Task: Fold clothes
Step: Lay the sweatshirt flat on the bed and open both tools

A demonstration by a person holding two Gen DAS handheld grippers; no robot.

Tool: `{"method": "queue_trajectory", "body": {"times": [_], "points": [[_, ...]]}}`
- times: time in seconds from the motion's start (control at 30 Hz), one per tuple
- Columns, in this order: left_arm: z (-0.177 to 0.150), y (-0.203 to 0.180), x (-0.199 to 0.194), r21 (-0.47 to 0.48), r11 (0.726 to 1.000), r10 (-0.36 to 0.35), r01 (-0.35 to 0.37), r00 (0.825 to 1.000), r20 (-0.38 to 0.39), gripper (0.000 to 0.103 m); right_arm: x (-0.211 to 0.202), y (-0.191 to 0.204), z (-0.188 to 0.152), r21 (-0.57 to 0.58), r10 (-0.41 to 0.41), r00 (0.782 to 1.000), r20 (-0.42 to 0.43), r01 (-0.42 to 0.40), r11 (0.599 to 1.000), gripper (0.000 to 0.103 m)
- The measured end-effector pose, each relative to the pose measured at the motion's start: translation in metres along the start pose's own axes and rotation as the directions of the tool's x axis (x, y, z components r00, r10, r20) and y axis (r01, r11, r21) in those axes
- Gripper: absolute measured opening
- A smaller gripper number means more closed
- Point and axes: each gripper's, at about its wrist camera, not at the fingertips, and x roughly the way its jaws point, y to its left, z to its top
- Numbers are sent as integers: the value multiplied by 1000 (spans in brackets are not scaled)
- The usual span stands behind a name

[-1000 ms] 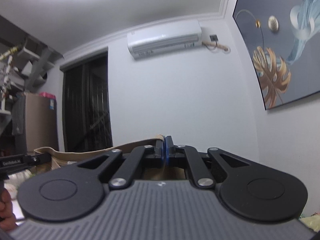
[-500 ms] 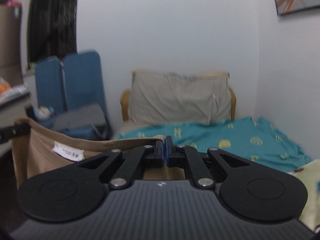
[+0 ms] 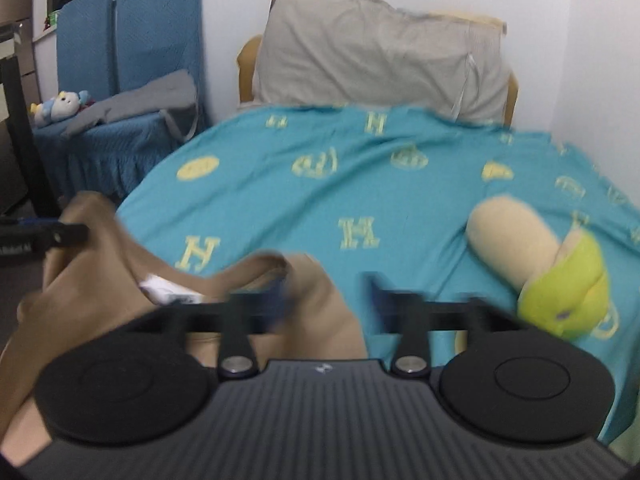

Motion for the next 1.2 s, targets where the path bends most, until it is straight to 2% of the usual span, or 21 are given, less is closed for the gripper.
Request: {"method": "queue_trajectory", "body": {"times": [0.03, 0.1, 0.23, 0.47, 0.63, 0.77, 0.8, 0.83, 0.9, 1.03, 1.07, 1.2], "points": [[-5, 2, 0, -6, 1000, -3, 3, 1000, -10, 83, -5, 0, -5, 8, 7, 1000, 15, -7, 1000, 91], [-8, 5, -18, -29, 999, -34, 34, 999, -5, 92, -17, -1, -10, 20, 22, 999, 28, -22, 1000, 91], [-10, 12, -72, -50, 996, -77, 78, 997, 14, 92, -65, -3, -16, 116, 54, 996, 67, -62, 991, 91], [-32, 25, -198, -132, 981, -131, 139, 989, 71, 92, -196, 8, -41, 209, 69, 987, 146, -98, 973, 91], [-61, 38, -268, -250, 952, -156, 174, 984, 91, 92, -293, 14, -57, 268, 63, 980, 191, -114, 957, 91], [-88, 48, -300, -340, 924, -158, 174, 985, 73, 90, -343, 19, -78, 265, 66, 977, 201, -119, 957, 91], [-94, 51, -302, -365, 915, -159, 173, 985, 67, 90, -353, 20, -84, 261, 68, 977, 200, -120, 958, 90], [-100, 54, -303, -390, 905, -159, 170, 985, 60, 89, -357, 20, -89, 268, 73, 978, 196, -125, 955, 82], [-110, 63, -292, -446, 881, -154, 158, 987, 44, 88, -366, 19, -99, 285, 83, 979, 186, -135, 949, 73], [-126, 84, -258, -557, 821, -144, 124, 990, 8, 79, -355, 11, -112, 320, 105, 983, 150, -149, 936, 62], [-130, 90, -248, -588, 801, -141, 114, 990, 0, 78, -350, 10, -113, 320, 105, 984, 142, -146, 936, 62], [-149, 118, -195, -722, 688, -122, 67, 992, -24, 63, -333, 4, -117, 330, 116, 986, 122, -151, 932, 62]]}}
